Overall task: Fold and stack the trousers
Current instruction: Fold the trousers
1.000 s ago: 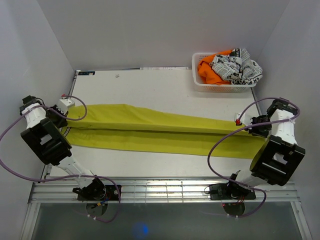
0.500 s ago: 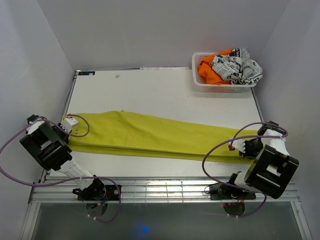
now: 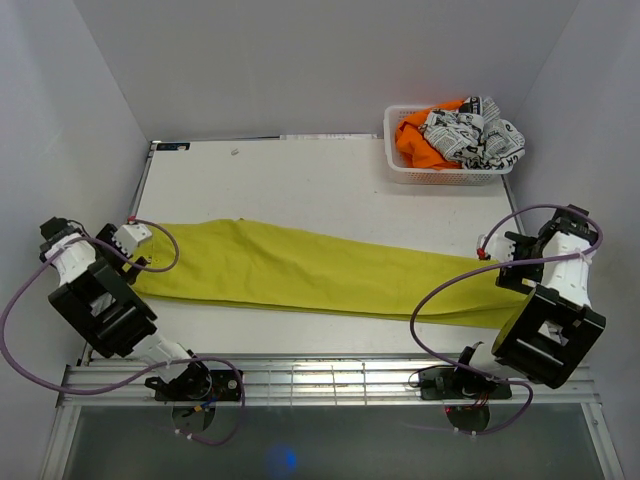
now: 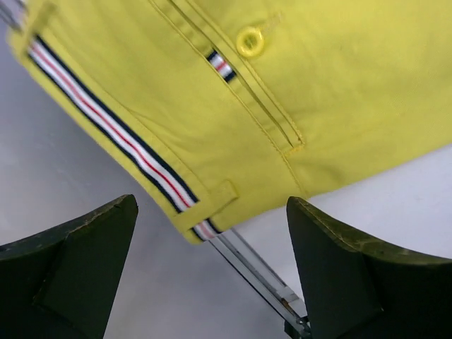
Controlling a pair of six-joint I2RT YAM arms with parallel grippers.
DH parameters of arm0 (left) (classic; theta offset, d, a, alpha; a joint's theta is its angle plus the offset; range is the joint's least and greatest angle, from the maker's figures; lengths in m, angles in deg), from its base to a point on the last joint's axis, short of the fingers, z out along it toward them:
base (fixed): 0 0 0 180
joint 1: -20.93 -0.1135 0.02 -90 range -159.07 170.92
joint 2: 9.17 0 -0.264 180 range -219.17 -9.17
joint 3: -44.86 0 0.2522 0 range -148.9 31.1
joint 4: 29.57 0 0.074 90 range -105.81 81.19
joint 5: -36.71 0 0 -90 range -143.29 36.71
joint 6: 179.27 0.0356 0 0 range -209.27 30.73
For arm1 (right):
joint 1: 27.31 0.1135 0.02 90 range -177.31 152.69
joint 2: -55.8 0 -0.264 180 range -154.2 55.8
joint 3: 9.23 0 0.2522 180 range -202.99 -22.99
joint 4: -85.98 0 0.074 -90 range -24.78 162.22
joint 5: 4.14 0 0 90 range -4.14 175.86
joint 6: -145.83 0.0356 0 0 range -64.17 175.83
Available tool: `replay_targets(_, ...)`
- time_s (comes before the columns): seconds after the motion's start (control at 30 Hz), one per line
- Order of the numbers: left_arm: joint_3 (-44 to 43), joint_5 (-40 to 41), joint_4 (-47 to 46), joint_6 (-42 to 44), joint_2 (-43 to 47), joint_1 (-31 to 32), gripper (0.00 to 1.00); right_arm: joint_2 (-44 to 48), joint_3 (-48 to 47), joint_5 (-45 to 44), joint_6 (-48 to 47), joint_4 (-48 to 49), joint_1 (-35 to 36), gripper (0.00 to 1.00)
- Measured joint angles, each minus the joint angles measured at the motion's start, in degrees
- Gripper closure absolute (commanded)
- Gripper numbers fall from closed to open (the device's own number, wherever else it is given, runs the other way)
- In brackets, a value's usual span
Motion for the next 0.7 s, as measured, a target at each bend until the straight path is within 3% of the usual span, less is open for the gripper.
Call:
replay_targets(0.3, -7.7, -11.7, 7.5, -5.6, 9.2, 3.1, 0.02, -2.0, -13.6, 4.6, 3.0, -10.6, -3.3, 0.09)
replay_targets(0.43, -6.8, -14.2, 6.7, -13.9, 9.4, 8.9, 0.02, -8.0, -21.3, 7.1, 9.4, -12.3, -3.7, 0.19)
replay_targets(0.57, -3.0, -15.0, 4.2, -22.8, 9.2, 13.8, 0.02, -14.2, -21.9, 8.5, 19.4, -13.2, -3.7, 0.33)
replay_targets(0.63, -0.7, -14.4, 2.5, -27.2, 9.0, 14.8, 0.02, -16.2, -20.0, 8.5, 24.7, -12.3, -3.7, 0.33)
replay_targets(0.67, 0.2, -13.7, 1.6, -29.5, 8.7, 14.9, 0.05, -16.3, -18.2, 8.5, 27.0, -11.7, -3.8, 0.33)
replay_targets(0.7, 0.8, -12.8, 0.7, -31.7, 8.2, 14.9, 0.15, -16.0, -16.1, 8.6, 29.1, -10.8, -3.8, 0.33)
